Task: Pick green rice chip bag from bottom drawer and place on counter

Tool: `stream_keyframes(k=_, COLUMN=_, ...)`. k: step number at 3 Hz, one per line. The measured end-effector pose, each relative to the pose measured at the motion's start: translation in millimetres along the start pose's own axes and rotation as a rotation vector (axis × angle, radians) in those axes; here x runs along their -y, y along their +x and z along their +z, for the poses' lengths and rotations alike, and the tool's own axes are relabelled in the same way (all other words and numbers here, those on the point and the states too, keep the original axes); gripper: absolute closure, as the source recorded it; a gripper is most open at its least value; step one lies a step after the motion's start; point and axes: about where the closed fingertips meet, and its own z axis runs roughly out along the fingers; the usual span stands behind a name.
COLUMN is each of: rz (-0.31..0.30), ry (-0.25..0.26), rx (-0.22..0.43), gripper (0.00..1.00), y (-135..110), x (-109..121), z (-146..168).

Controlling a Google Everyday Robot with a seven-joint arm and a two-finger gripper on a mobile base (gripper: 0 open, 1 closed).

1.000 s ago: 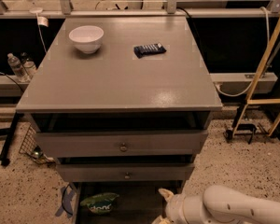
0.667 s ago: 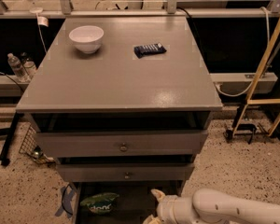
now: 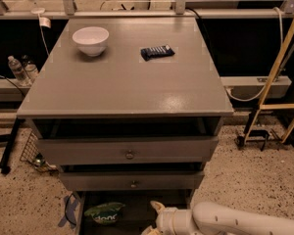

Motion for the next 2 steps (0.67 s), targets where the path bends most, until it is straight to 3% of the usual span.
stream_keyframes(k=1, rz=0.000, ry=0.008, rx=0.013, gripper=0.00, y=8.3, x=9.3, z=12.9)
stream_keyframes(k=2, rz=-0.040, ry=0.051, rx=0.035, gripper=0.00, y=23.5, x=33.8, z=41.6)
